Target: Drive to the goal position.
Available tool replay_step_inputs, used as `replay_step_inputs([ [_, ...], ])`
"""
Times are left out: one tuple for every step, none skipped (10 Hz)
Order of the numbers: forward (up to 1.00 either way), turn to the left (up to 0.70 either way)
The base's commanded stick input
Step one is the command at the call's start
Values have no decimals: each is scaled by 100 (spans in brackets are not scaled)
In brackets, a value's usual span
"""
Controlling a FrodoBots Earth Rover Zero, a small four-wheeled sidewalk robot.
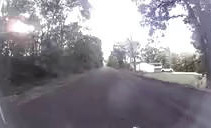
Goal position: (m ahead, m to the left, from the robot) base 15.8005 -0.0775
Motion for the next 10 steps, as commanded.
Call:
replay_step_inputs([
  [70, 0],
  [70, 0],
  [70, 0],
  [70, 0],
  [70, 0],
  [70, 0],
  [70, 0],
  [70, 0],
  [70, 0],
  [70, 0],
])
